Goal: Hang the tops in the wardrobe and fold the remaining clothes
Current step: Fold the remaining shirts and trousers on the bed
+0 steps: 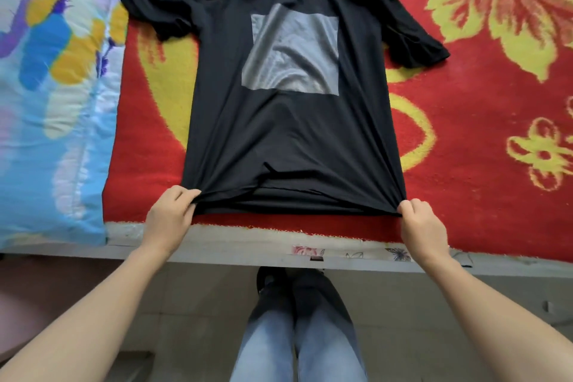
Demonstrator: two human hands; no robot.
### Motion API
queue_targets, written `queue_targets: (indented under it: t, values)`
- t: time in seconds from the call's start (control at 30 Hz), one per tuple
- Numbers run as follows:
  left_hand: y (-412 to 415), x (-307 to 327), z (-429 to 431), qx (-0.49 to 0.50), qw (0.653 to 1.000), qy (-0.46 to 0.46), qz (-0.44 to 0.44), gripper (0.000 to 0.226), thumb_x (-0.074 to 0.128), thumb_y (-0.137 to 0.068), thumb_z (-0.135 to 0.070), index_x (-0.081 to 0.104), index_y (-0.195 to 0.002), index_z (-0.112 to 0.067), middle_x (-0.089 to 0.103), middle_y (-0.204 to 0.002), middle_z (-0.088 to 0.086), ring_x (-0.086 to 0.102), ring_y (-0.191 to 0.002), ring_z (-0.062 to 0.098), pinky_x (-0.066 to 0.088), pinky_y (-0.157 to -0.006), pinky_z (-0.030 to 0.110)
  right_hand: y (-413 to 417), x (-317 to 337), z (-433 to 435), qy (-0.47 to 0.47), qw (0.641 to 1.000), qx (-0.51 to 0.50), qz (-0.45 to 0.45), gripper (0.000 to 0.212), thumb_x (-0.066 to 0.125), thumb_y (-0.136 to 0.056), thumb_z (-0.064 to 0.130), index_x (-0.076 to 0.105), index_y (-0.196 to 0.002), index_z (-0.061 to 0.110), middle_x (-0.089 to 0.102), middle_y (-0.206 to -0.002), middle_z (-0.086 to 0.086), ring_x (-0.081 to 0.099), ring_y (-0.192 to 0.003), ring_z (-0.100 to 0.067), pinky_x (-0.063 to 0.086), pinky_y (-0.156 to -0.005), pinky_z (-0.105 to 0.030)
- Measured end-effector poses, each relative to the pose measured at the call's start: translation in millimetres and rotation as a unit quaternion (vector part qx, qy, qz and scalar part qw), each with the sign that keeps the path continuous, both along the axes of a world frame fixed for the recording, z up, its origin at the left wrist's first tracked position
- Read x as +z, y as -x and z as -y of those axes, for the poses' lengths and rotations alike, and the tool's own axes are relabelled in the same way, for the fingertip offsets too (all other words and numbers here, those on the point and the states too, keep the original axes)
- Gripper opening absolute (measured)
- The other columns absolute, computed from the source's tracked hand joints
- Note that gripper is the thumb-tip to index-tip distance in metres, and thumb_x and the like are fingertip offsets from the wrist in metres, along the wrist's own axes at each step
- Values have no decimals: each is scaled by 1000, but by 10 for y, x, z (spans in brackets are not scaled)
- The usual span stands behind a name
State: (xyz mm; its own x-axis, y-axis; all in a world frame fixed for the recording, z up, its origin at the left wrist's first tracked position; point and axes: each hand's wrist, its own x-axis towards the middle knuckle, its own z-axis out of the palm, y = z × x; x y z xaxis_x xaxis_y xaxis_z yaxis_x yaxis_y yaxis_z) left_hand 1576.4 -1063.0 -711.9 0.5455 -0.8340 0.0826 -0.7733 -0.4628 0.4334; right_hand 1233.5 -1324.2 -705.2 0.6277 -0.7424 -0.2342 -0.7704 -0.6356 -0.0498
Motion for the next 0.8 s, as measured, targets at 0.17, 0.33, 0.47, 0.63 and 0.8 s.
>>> queue_targets:
  t: [0.17,0.33,0.47,0.63,0.8]
  values:
    - [89,77,-346,-190,976,-5,107,30,43,-82,-15,52,-110,-14,45,-72,4,47,-42,21,33,-32,23,402,148,-54,87,991,89,-42,32,35,-51,-12,36,-74,10,42,-55,-11,44,-50,-28,23,-43,-29]
    - [294,6,-687,-221,966,-24,133,28,40,-75,-14,49,-101,-16,38,-89,5,41,-64,20,36,-29,25,700,196,-224,90,985,116,-93,31,31,-47,-13,51,-62,5,41,-51,-10,44,-48,-28,24,-48,-32]
    - [370,26,-886,-248,959,-70,115,13,42,-78,-18,50,-85,-10,38,-86,8,43,-57,24,26,-34,20,817,194,-379,-8,976,93,-199,43,76,-26,-14,60,-62,4,48,-46,-11,51,-43,-31,39,-51,-38]
    - [446,-84,-1119,-257,945,-162,124,30,43,-78,-21,57,-55,-8,34,-78,5,34,-62,21,17,-38,23,698,251,-626,-130,899,106,-404,25,42,-88,2,40,-102,23,61,-116,-4,52,-112,-25,29,-93,-35]
    - [513,-109,-975,-210,916,-321,120,32,89,-46,-29,73,-70,-13,59,-68,12,57,-67,31,40,-53,33,442,207,-700,-187,894,72,-402,31,49,-91,20,44,-121,18,52,-124,-5,45,-120,-26,30,-97,-36]
